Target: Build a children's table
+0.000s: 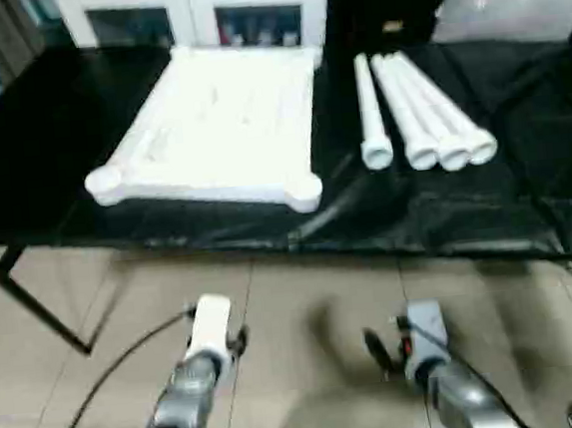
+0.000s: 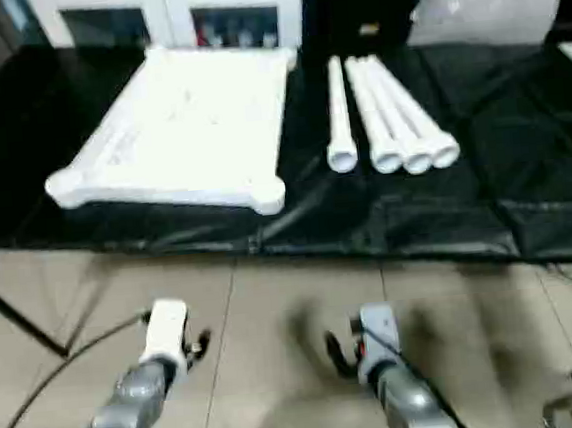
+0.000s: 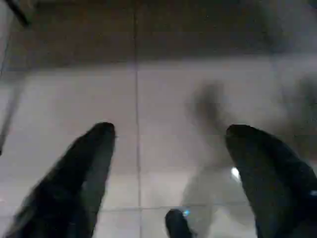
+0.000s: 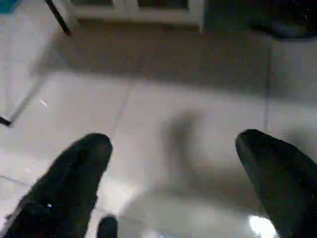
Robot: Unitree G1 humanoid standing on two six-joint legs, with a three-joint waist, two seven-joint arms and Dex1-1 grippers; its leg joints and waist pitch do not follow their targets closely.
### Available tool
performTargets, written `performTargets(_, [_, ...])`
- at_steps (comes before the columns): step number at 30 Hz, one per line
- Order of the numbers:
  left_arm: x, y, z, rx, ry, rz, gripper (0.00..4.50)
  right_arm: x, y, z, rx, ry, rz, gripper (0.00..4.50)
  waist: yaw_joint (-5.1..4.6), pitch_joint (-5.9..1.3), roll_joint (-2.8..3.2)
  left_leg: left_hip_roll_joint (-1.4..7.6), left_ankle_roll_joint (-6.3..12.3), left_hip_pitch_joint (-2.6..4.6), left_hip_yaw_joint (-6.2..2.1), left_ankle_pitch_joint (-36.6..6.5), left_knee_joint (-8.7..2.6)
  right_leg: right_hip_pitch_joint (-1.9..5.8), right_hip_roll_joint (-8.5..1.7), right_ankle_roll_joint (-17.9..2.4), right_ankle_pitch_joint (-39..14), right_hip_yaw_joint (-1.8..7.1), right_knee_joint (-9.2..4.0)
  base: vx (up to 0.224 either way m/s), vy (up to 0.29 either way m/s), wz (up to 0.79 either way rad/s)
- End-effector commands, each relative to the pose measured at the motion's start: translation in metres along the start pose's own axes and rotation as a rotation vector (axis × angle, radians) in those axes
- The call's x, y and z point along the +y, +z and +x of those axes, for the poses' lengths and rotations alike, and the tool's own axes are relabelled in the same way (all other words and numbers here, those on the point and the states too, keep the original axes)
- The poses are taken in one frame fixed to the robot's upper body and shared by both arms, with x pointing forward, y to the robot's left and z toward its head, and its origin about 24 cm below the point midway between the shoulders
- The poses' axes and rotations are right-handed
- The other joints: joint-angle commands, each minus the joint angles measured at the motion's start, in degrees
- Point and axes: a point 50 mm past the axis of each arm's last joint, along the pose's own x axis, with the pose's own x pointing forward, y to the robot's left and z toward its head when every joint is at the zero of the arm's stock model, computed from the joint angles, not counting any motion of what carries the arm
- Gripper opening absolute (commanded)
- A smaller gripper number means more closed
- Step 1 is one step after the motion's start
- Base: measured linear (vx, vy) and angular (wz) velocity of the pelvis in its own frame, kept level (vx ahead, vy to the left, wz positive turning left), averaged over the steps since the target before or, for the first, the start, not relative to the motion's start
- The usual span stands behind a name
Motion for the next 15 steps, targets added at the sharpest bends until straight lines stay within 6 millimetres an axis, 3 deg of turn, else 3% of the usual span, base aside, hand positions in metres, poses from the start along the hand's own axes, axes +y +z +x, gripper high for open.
performTargets(1, [0.016,-0.008,-0.029,-0.082,-0.025,-0.002,4.15,0.001,0.016,-0.008,-0.061,0.005,-0.050,4.50,0.06,-2.51,-0.03,9.05,7.49,1.17,-4.01,-12.91,-5.20,1.14,-6.40,-12.42,13.95,3.33,-3.01,0.000,0.000,0.00])
performTargets(2, [0.027,-0.011,-0.056,-0.147,-0.032,-0.001,4.29,0.003,0.022,-0.017,-0.095,-0.009,-0.088,4.50,0.10,-2.15,0.22,9.84,6.62,0.42,-4.70,-14.77,-5.97,1.83,-7.10,-12.41,11.12,3.27,-3.01,0.000,0.000,0.00])
performTargets(3, [0.033,-0.011,-0.075,-0.187,-0.038,0.006,4.36,0.004,0.027,-0.022,-0.115,-0.020,-0.112,4.50,-0.91,-2.12,0.65,9.89,5.10,0.53,-4.62,-17.66,-6.41,1.46,-5.97,-11.27,8.33,2.85,-3.05,0.000,0.000,0.00])
performTargets(4, [0.037,-0.005,-0.089,-0.266,-0.029,0.019,4.36,0.006,0.035,-0.029,-0.160,-0.029,-0.132,4.50,-1.49,-1.74,0.67,9.43,4.60,0.78,-4.44,-19.84,-6.67,0.93,-5.07,-11.24,6.07,2.77,-3.32,0.000,0.000,0.00])
performTargets(5, [0.039,0.001,-0.099,-0.324,-0.020,0.011,4.40,0.008,0.044,-0.037,-0.192,-0.023,-0.122,4.50,-1.43,-1.50,0.48,9.02,3.53,1.32,-3.87,-23.06,-6.55,0.39,-4.78,-11.35,2.33,3.37,-4.14,0.000,0.000,0.00])
performTargets(6, [0.039,0.001,-0.099,-0.324,-0.020,0.011,4.45,0.008,0.044,-0.037,-0.192,-0.023,-0.122,4.50,-1.18,-1.32,0.51,8.97,2.79,1.29,-3.83,-24.24,-6.59,0.52,-5.07,-11.15,-0.13,3.68,-4.42,0.000,0.000,0.00])
performTargets(7, [0.041,0.007,-0.108,-0.368,-0.023,0.006,4.45,0.011,0.053,-0.045,-0.221,-0.017,-0.122,4.50,-0.29,-0.81,0.47,8.83,0.75,2.06,-3.33,-27.79,-6.59,-0.45,-5.16,-10.78,-7.21,4.13,-5.44,0.000,0.000,0.00])
performTargets(8, [0.042,0.013,-0.117,-0.403,-0.018,0.011,4.45,0.014,0.065,-0.053,-0.259,-0.002,-0.135,4.50,0.68,0.20,0.48,8.89,-1.47,2.50,-3.49,-31.61,-6.67,-1.12,-5.89,-9.57,-17.21,4.89,-6.61,-0.064,-0.009,0.08])
performTargets(9, [0.044,0.020,-0.128,-0.435,-0.016,0.020,4.45,0.020,0.080,-0.060,-0.299,0.018,-0.151,4.50,1.12,0.67,0.52,9.21,-3.60,2.41,-4.05,-33.24,-7.06,-0.99,-5.96,-7.38,-23.68,5.30,-6.77,-0.050,0.005,-0.04])
performTargets(10, [0.044,0.026,-0.135,-0.456,-0.011,0.031,4.45,0.026,0.093,-0.065,-0.337,0.042,-0.166,4.50,1.43,0.66,0.55,9.15,-4.40,2.22,-4.34,-33.63,-7.34,-0.77,-5.97,-6.26,-25.70,5.12,-6.84,-0.050,0.005,-0.04])
performTargets(12, [0.045,0.036,-0.145,-0.488,0.002,0.047,4.45,0.034,0.110,-0.070,-0.389,0.084,-0.173,4.50,0.98,0.39,0.68,8.75,-6.34,1.98,-4.52,-33.16,-7.68,-0.68,-5.22,-3.95,-25.02,4.90,-6.33,0.000,0.000,0.00])
performTargets(13, [0.046,0.041,-0.146,-0.502,0.018,0.040,4.45,0.037,0.119,-0.070,-0.417,0.097,-0.189,4.50,1.03,0.41,0.69,8.57,-7.24,2.34,-4.44,-33.78,-7.66,-1.13,-5.07,-3.09,-24.62,5.01,-6.42,0.000,0.000,0.00])
performTargets(14, [0.049,0.046,-0.146,-0.519,0.038,0.028,4.45,0.040,0.128,-0.070,-0.441,0.106,-0.200,4.50,0.82,0.32,0.21,8.33,-7.91,2.55,-4.38,-34.02,-7.50,-1.33,-5.07,-2.85,-24.81,5.14,-6.47,0.000,0.000,0.00])
performTargets(15, [0.054,0.059,-0.143,-0.554,0.067,0.006,4.45,0.043,0.139,-0.068,-0.470,0.112,-0.215,4.50,0.82,0.25,0.24,8.05,-8.38,2.77,-4.54,-34.95,-7.30,-1.24,-5.19,-2.73,-26.46,5.18,-6.24,0.000,0.000,0.00])
